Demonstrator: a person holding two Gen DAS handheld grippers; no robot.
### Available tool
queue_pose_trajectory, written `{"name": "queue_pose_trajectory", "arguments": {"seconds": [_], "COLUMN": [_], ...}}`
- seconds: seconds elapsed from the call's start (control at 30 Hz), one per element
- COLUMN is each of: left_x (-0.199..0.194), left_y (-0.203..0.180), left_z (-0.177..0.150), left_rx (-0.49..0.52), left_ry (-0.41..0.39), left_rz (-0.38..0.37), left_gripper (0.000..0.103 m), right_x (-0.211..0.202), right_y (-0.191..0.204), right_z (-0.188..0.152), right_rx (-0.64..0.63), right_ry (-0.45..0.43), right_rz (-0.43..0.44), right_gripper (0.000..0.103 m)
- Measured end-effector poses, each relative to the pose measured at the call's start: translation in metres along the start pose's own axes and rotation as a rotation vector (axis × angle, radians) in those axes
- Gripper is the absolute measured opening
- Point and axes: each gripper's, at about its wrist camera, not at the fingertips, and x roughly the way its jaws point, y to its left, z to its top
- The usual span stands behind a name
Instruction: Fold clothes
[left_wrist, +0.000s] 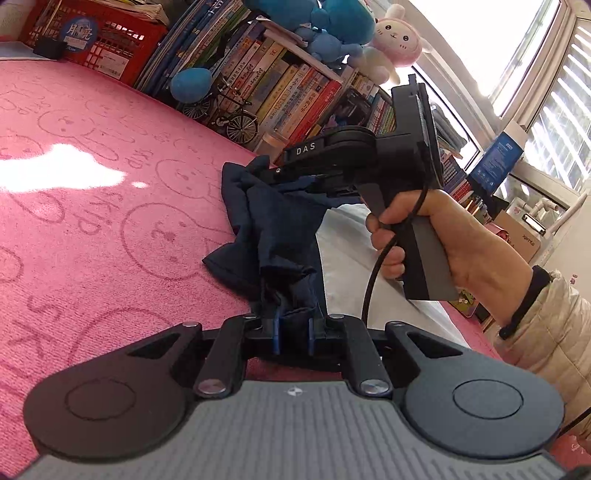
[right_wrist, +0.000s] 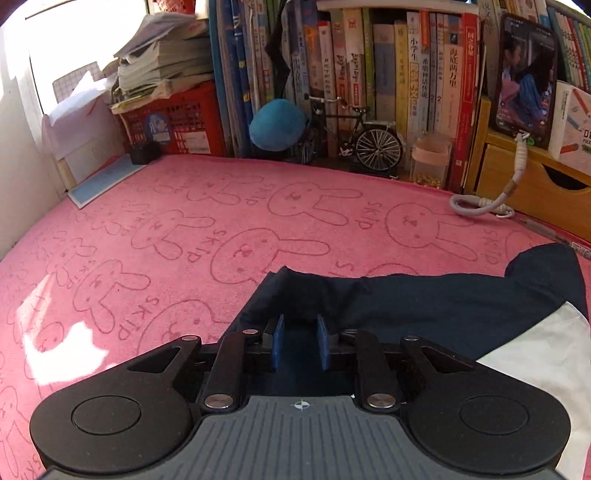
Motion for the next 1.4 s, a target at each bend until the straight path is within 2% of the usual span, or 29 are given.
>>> {"name": "queue_pose_trajectory", "arguments": {"seconds": [0.07, 0.17, 0.23, 0.3, 0.37, 0.43, 0.5, 0.63, 0.7, 0.73, 0.77, 0.8, 0.83, 0.87, 0.93, 1.0, 1.13, 1.2, 1.3, 1.37, 1.4], "left_x": [0.000, 0.000, 0.000, -0.001, -0.005, -0.012, -0.023, -0.054, -0.067, -0.071, -0.072, -0.067, -0.062, -0.055, -0.022, 0.018, 0.098, 0.124, 0.140, 0.145, 0.145], "left_y": [0.001, 0.001, 0.001, 0.002, 0.005, 0.011, 0.019, 0.021, 0.017, 0.013, 0.010, 0.004, -0.002, -0.008, -0.019, -0.019, -0.007, 0.004, 0.013, 0.014, 0.014], "left_z": [0.000, 0.000, 0.000, 0.000, 0.000, 0.001, 0.003, 0.005, 0.012, 0.019, 0.029, 0.043, 0.056, 0.069, 0.093, 0.112, 0.135, 0.136, 0.137, 0.136, 0.136], "left_rx": [0.000, 0.002, 0.002, 0.001, -0.004, -0.020, -0.048, 0.000, 0.058, 0.090, 0.119, 0.148, 0.176, 0.201, 0.213, 0.199, 0.143, 0.094, 0.029, 0.014, 0.012], "left_ry": [0.000, 0.000, 0.001, 0.001, 0.003, 0.011, 0.022, 0.020, 0.005, -0.010, -0.029, -0.035, -0.041, -0.045, -0.029, 0.012, 0.147, 0.199, 0.208, 0.195, 0.185], "left_rz": [-0.003, -0.005, -0.007, -0.014, -0.030, -0.043, -0.053, 0.043, 0.134, 0.164, 0.163, 0.123, 0.083, 0.040, -0.063, -0.099, -0.038, -0.026, -0.057, -0.036, -0.022], "left_gripper": [0.014, 0.014, 0.014, 0.014, 0.015, 0.015, 0.016, 0.029, 0.038, 0.047, 0.053, 0.055, 0.063, 0.079, 0.090, 0.090, 0.090, 0.085, 0.061, 0.031, 0.023], "right_x": [0.016, 0.030, 0.028, 0.015, -0.014, -0.049, -0.084, -0.145, -0.164, -0.172, -0.180, -0.187, -0.190, -0.191, -0.192, -0.191, -0.185, -0.183, -0.181, -0.180, -0.179], "right_y": [0.004, 0.012, 0.004, -0.006, -0.017, -0.027, -0.038, -0.071, -0.083, -0.087, -0.092, -0.096, -0.097, -0.097, -0.093, -0.088, -0.075, -0.074, -0.084, -0.094, -0.100], "right_z": [0.006, 0.013, 0.018, 0.016, 0.006, -0.009, -0.027, -0.078, -0.104, -0.116, -0.129, -0.140, -0.147, -0.155, -0.164, -0.170, -0.176, -0.175, -0.175, -0.173, -0.173], "right_rx": [-0.006, -0.018, 0.046, 0.108, 0.123, 0.112, 0.096, 0.111, 0.128, 0.135, 0.141, 0.147, 0.144, 0.136, 0.120, 0.101, 0.001, -0.018, 0.011, 0.057, 0.081], "right_ry": [0.026, 0.008, -0.004, -0.036, -0.092, -0.156, -0.203, -0.262, -0.281, -0.290, -0.299, -0.307, -0.314, -0.320, -0.326, -0.326, -0.330, -0.328, -0.330, -0.331, -0.332], "right_rz": [0.004, -0.005, 0.035, 0.091, 0.123, 0.132, 0.112, 0.045, 0.019, 0.009, -0.001, -0.011, -0.016, -0.027, -0.045, -0.061, -0.127, -0.130, -0.119, -0.105, -0.098], "right_gripper": [0.020, 0.021, 0.025, 0.033, 0.054, 0.068, 0.072, 0.072, 0.072, 0.072, 0.072, 0.072, 0.072, 0.072, 0.072, 0.072, 0.082, 0.083, 0.083, 0.083, 0.083]}}
